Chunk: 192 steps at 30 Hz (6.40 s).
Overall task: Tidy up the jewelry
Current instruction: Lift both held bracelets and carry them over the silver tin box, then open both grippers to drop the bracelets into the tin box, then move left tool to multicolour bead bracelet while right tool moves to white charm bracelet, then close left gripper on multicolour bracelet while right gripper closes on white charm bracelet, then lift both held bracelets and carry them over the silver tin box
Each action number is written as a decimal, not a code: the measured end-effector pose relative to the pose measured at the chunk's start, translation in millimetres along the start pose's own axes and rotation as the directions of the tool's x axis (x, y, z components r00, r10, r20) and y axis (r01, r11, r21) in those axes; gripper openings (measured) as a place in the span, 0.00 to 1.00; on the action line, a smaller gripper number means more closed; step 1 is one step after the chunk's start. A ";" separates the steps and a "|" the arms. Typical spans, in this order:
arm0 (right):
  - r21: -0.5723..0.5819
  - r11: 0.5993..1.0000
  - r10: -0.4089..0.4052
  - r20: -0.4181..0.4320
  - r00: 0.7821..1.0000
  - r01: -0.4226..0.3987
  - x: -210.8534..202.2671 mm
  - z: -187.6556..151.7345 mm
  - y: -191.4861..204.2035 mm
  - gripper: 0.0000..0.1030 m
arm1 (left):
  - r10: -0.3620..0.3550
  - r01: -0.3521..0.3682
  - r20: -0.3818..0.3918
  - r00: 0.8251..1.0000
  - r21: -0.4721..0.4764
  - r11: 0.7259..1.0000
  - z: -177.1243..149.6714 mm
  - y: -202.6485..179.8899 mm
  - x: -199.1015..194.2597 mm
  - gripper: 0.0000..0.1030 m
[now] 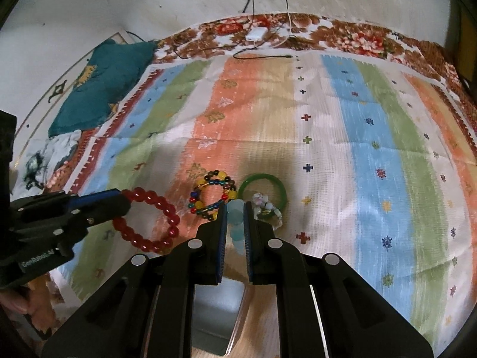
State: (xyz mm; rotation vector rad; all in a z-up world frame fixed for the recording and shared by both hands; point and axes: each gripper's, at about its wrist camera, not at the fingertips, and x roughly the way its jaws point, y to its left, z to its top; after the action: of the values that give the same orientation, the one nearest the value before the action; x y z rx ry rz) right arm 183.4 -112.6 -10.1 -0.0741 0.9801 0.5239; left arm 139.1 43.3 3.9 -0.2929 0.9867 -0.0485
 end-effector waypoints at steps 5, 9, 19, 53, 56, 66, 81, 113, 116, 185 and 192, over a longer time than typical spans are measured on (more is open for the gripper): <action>-0.037 0.999 0.005 0.019 1.000 -0.004 -12.2 -8.0 9.5 0.11 | 0.012 -0.012 0.001 1.000 0.015 1.000 -8.1 -5.4 -3.0 0.12; -0.054 0.998 0.024 0.034 0.999 -0.022 -22.9 -13.3 15.9 0.11 | 0.007 -0.008 0.016 1.000 0.019 1.000 -13.5 -7.6 -11.9 0.12; -0.094 0.994 0.063 0.059 0.996 -0.058 -44.4 -28.7 30.1 0.11 | 0.002 -0.002 0.030 1.000 0.025 1.000 -32.4 -15.1 -26.2 0.12; -0.005 1.000 -0.007 -0.048 0.999 0.007 -5.7 -27.6 4.3 0.48 | 0.038 -0.039 -0.009 0.999 -0.096 0.995 -36.0 16.0 -3.6 0.51; -0.001 1.000 -0.020 -0.065 0.998 0.020 1.7 -25.5 0.2 0.48 | 0.034 -0.035 -0.010 0.999 -0.091 0.995 -31.8 15.9 2.9 0.54; 0.037 0.998 -0.038 -0.105 0.994 0.042 25.0 -17.7 -21.0 0.52 | 0.081 -0.087 -0.076 0.994 -0.091 0.992 -18.7 33.7 36.8 0.62; 0.038 0.997 -0.065 -0.173 0.983 0.073 68.1 -6.6 -38.3 0.54 | 0.054 -0.071 -0.138 0.989 -0.121 0.990 -1.4 49.0 76.9 0.63; -0.044 0.995 -0.092 -0.233 0.968 0.084 113.9 -3.4 -34.3 0.35 | 0.047 -0.073 -0.236 0.971 -0.099 0.992 19.2 60.8 134.9 0.33; -0.043 0.995 -0.093 -0.239 0.967 0.085 118.5 -2.7 -35.7 0.31 | 0.043 -0.069 -0.239 0.970 -0.100 0.993 19.1 62.0 137.5 0.27; -0.108 0.994 0.022 -0.067 0.997 -0.029 22.1 1.6 17.0 0.07 | -0.041 0.041 -0.038 0.998 -0.006 0.999 11.4 6.9 11.4 0.09; -0.123 0.992 0.035 -0.038 0.999 -0.040 6.8 -0.6 25.1 0.07 | -0.058 0.058 -0.010 0.998 -0.004 0.998 4.8 2.7 -3.5 0.09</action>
State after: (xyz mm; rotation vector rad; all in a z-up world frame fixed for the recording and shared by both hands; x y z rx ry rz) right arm 174.5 -88.2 -11.6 -0.1763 0.9846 0.6193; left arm 140.9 47.5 8.5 -0.3253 0.9887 -0.1009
